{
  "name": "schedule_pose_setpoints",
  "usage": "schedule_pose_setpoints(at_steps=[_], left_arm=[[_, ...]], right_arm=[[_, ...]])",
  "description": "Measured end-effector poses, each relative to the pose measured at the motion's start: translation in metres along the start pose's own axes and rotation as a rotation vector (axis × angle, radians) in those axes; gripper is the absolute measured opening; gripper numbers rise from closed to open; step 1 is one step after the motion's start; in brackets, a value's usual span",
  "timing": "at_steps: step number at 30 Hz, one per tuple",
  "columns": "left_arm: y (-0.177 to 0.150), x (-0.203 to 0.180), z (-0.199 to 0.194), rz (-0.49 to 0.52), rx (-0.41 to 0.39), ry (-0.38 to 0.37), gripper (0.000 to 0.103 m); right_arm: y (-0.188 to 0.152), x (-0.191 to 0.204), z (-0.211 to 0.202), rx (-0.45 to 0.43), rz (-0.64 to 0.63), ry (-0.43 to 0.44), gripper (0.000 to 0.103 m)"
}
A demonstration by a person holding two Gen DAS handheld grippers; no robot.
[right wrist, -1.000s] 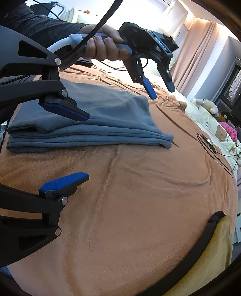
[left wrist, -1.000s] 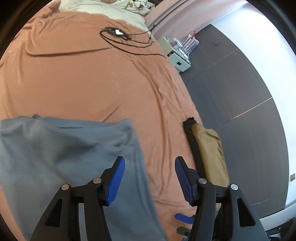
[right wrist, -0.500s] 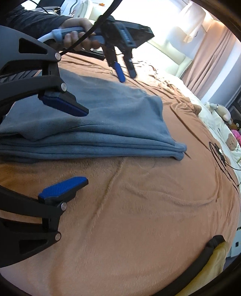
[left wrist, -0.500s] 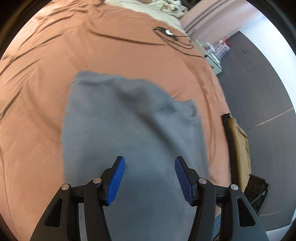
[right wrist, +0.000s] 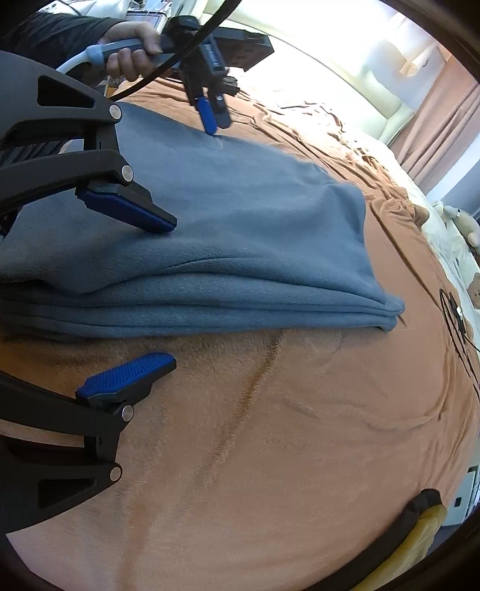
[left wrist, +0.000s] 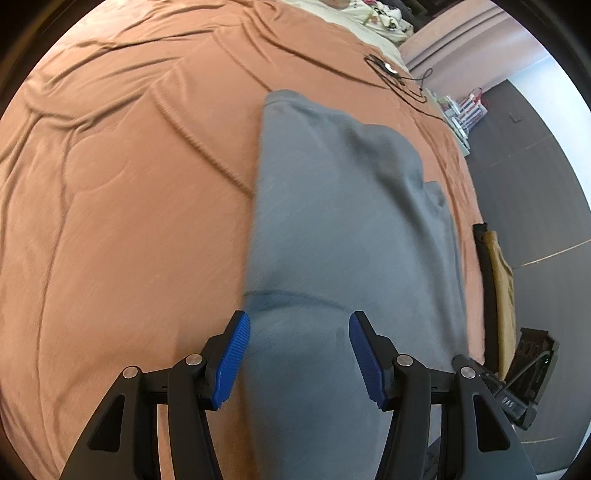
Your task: Fold small clothes
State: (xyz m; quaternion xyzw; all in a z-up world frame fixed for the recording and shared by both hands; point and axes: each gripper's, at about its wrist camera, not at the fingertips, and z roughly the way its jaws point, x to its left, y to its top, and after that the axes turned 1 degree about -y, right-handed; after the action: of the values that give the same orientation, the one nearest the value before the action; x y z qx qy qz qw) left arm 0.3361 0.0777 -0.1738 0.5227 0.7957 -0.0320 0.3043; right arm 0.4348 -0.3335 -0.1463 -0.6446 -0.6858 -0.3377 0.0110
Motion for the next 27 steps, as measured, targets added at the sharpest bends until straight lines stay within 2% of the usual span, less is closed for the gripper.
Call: schedule_pose_setpoints(at_steps=[5,7,10,12,13,17,20,27], left_arm=[[-0.012,0.015,-0.008,-0.027,-0.009,-0.002,0.058],[-0.017,0.021,-0.009,-0.042,-0.006,-0.010,0.058],[-0.023,0.026,-0.011,-0.049,-0.009,-0.032,0.058],[-0.027,0.028,-0.013,-0.056,-0.011,-0.046,0.058],[-0.029,0.030,-0.015,-0.063,-0.010,-0.054,0.058],[-0.037,0.035,-0.021,-0.068,-0.007,-0.074,0.058],[-0.041,0.040,-0.022,-0.081,0.015,-0.095,0.058],[-0.056,0.043,-0.023,-0.110,0.054,-0.192,0.057]], right_arm=[[-0.007,0.001,0.001,-0.002,0.001,-0.009,0.061],[-0.008,0.002,0.002,0.003,-0.004,-0.004,0.052],[-0.008,0.001,0.001,-0.002,-0.010,-0.011,0.044],[-0.008,-0.002,-0.001,-0.017,0.004,0.006,0.023],[-0.009,-0.004,-0.002,-0.026,0.017,0.021,0.020],[-0.016,-0.006,-0.004,-0.060,0.028,0.024,0.019],[-0.019,-0.007,-0.001,-0.051,0.036,0.036,0.019],[-0.016,-0.020,0.002,-0.015,0.070,0.096,0.028]])
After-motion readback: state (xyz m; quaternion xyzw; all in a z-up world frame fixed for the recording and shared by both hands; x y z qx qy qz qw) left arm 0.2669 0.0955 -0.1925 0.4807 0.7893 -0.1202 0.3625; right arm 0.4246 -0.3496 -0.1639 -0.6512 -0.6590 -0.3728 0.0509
